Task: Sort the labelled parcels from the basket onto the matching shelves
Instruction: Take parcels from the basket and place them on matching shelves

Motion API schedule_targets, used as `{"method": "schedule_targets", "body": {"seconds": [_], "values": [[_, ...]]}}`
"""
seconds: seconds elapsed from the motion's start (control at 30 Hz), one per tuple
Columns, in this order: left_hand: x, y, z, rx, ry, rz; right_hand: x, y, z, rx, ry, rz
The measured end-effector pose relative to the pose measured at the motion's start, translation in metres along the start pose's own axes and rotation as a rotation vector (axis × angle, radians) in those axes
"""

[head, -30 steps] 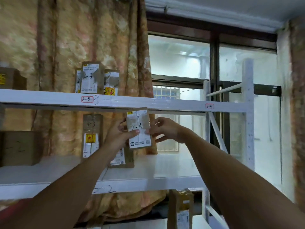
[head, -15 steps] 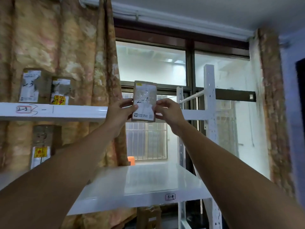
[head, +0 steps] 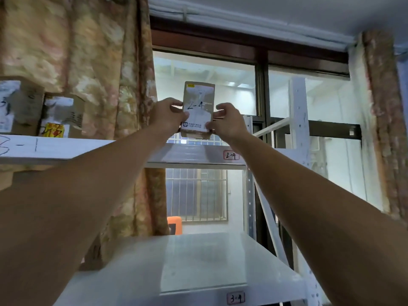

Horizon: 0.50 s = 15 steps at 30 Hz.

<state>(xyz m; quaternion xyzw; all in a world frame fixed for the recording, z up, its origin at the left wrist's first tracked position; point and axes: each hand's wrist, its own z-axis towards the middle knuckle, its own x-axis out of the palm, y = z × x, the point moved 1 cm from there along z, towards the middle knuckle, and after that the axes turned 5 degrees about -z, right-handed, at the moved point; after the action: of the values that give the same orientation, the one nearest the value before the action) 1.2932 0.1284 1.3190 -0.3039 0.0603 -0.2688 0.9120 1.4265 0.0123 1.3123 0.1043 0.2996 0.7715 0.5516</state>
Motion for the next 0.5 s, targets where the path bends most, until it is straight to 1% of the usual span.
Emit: {"method": "schedule_targets", "body": {"seconds": [0.07,0.2,0.27,0.37,0.43,0.5], "values": [[0.003,0.003,0.009,-0.025,0.014,0.092,0.003,-0.003,0.012,0.018,0.024,-0.064],[0.022,0.008,0.021,-0.063,0.016,0.378,0.007,-0.014,0.033,0.081,0.098,-0.246],[0.035,0.007,0.026,-0.082,0.087,0.469,0.004,-0.021,0.042,0.104,0.153,-0.26],[0.053,0.011,0.033,-0.209,0.235,0.515,-0.003,-0.034,0.049,0.174,0.259,-0.195],[0.062,0.015,0.036,-0.251,0.276,0.53,-0.007,-0.042,0.052,0.189,0.319,-0.214],[0.068,0.019,0.039,-0.269,0.279,0.565,-0.009,-0.044,0.055,0.185,0.368,-0.237]]}}
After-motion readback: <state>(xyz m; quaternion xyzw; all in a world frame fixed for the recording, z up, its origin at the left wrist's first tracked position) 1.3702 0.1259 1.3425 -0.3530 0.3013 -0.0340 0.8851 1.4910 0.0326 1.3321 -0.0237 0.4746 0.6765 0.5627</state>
